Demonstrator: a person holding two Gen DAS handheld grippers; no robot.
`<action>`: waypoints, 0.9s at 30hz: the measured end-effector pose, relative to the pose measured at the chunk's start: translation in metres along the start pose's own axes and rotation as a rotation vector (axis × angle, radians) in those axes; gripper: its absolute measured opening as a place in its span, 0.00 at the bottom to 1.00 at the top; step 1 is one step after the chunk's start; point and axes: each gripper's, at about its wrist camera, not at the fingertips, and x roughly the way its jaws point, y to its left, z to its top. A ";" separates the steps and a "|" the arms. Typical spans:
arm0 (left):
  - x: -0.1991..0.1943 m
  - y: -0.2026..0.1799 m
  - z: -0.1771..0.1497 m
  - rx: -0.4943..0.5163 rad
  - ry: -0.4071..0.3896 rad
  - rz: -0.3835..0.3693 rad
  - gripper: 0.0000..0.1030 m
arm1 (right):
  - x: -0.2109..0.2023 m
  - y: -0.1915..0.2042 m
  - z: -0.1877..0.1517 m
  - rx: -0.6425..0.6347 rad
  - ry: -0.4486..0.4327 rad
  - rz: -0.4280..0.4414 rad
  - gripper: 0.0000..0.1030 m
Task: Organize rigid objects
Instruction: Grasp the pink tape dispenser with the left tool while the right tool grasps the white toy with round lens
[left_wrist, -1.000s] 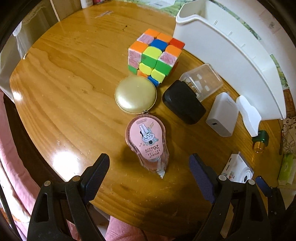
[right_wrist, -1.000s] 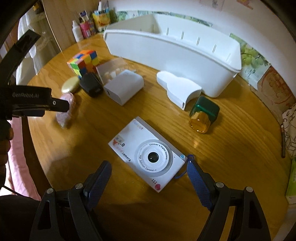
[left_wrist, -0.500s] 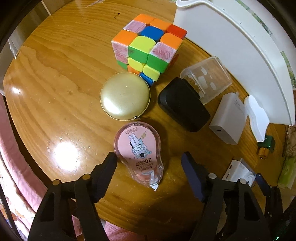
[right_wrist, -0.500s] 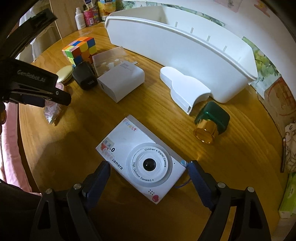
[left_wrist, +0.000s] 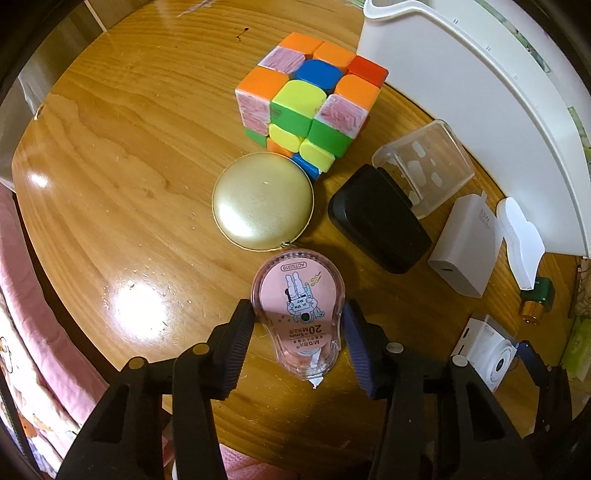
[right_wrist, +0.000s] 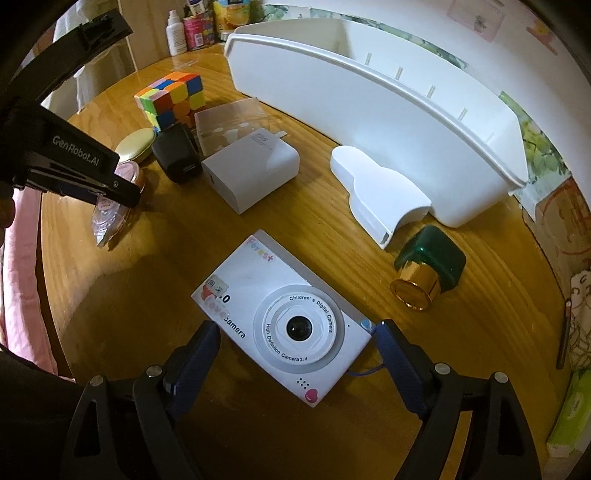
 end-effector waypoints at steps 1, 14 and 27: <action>0.001 0.003 0.001 0.000 0.000 -0.005 0.51 | -0.001 0.001 0.002 -0.011 -0.009 0.006 0.84; -0.020 0.022 -0.032 -0.007 -0.073 -0.058 0.51 | 0.020 0.018 0.023 -0.171 0.063 -0.013 0.85; -0.066 0.043 -0.062 0.021 -0.243 -0.142 0.51 | 0.035 0.012 0.035 -0.131 0.090 0.058 0.85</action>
